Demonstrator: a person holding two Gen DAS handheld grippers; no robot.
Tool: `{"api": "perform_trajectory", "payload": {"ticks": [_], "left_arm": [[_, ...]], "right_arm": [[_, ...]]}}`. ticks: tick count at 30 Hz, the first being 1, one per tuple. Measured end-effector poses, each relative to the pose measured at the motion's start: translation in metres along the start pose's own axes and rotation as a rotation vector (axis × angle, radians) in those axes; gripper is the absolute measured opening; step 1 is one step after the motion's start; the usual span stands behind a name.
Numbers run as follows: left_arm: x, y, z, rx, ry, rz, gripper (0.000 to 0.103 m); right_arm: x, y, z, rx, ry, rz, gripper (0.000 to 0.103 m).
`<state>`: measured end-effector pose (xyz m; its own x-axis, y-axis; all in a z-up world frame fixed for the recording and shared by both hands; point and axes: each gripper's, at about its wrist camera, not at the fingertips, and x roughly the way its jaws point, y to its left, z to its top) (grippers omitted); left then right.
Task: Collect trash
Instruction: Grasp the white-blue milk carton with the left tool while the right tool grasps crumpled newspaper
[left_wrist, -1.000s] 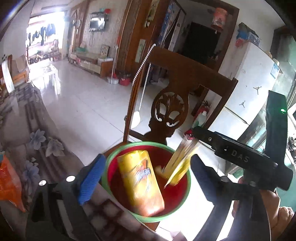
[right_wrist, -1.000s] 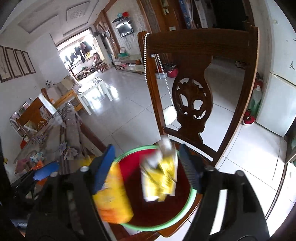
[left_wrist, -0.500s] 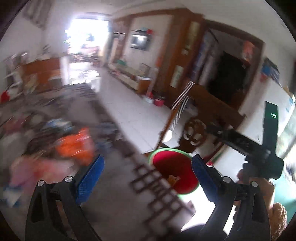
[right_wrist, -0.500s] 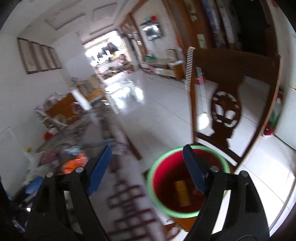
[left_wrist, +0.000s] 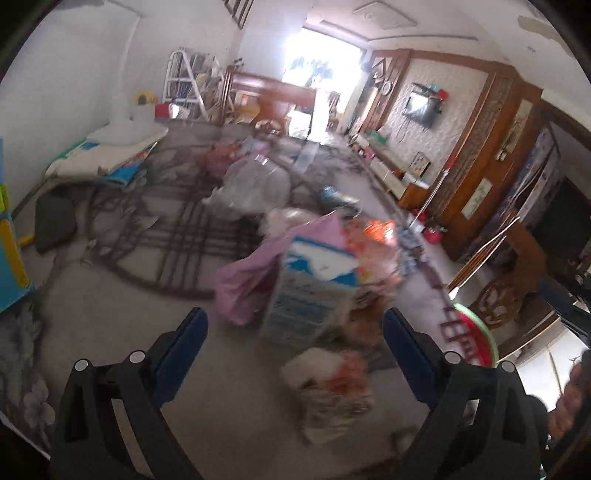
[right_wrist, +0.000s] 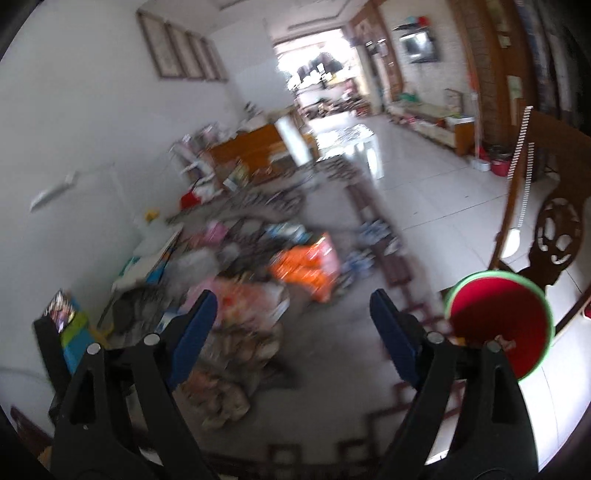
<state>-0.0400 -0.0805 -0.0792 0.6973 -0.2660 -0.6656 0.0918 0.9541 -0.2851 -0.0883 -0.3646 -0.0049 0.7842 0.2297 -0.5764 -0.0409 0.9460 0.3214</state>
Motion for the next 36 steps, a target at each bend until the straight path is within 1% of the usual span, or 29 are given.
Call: {"api": "perform_trajectory", "payload": {"ticks": [2, 4, 5, 7, 8, 9, 10, 14, 17, 20, 22, 24, 26, 27, 29, 31, 36], "left_arm": [[0.010, 0.003, 0.002, 0.013, 0.021, -0.012, 0.091], [0.015, 0.006, 0.000, 0.038, 0.025, -0.014, 0.091], [0.019, 0.003, 0.001, 0.052, 0.026, -0.015, 0.091], [0.028, 0.000, 0.005, 0.059, 0.037, -0.020, 0.088], [0.031, 0.000, 0.006, 0.057, 0.040, -0.026, 0.082], [0.035, 0.000, 0.007, 0.053, 0.049, -0.035, 0.066], [0.038, 0.001, 0.007, 0.051, 0.061, -0.044, 0.054], [0.035, 0.009, 0.009, 0.024, 0.065, -0.102, 0.053], [0.022, 0.017, 0.015, -0.001, 0.039, -0.125, 0.053], [0.006, 0.029, 0.022, -0.013, -0.010, -0.119, 0.053], [-0.002, 0.037, 0.026, -0.033, -0.032, -0.117, 0.053], [-0.004, 0.045, 0.028, -0.055, -0.046, -0.115, 0.053], [-0.006, 0.053, 0.029, -0.074, -0.060, -0.111, 0.053], [-0.007, 0.055, 0.030, -0.082, -0.066, -0.108, 0.053], [-0.007, 0.061, 0.030, -0.095, -0.073, -0.108, 0.053], [-0.009, 0.065, 0.030, -0.109, -0.081, -0.110, 0.053], [-0.009, 0.074, 0.031, -0.129, -0.092, -0.111, 0.053]], "right_arm": [[0.012, 0.005, -0.013, -0.013, 0.042, -0.009, 0.084], [0.019, 0.008, -0.021, -0.003, 0.083, -0.019, 0.084], [0.019, 0.009, -0.022, -0.006, 0.082, -0.012, 0.084], [0.016, 0.014, -0.023, -0.040, 0.065, -0.025, 0.084], [0.015, 0.017, -0.024, -0.049, 0.064, -0.029, 0.084], [0.016, 0.018, -0.027, -0.055, 0.069, -0.032, 0.084], [0.017, 0.019, -0.028, -0.064, 0.077, -0.039, 0.084], [0.023, 0.026, -0.030, -0.102, 0.091, -0.061, 0.084], [0.031, 0.033, -0.032, -0.117, 0.126, -0.058, 0.084], [0.044, 0.042, -0.039, -0.117, 0.180, -0.023, 0.084], [0.060, 0.054, -0.048, -0.128, 0.246, 0.014, 0.084], [0.074, 0.067, -0.057, -0.149, 0.295, 0.044, 0.084], [0.090, 0.085, -0.067, -0.200, 0.349, 0.069, 0.084], [0.094, 0.091, -0.070, -0.220, 0.362, 0.072, 0.084], [0.105, 0.104, -0.075, -0.265, 0.390, 0.074, 0.088], [0.117, 0.114, -0.081, -0.294, 0.417, 0.076, 0.088], [0.135, 0.124, -0.091, -0.322, 0.462, 0.068, 0.088]]}}
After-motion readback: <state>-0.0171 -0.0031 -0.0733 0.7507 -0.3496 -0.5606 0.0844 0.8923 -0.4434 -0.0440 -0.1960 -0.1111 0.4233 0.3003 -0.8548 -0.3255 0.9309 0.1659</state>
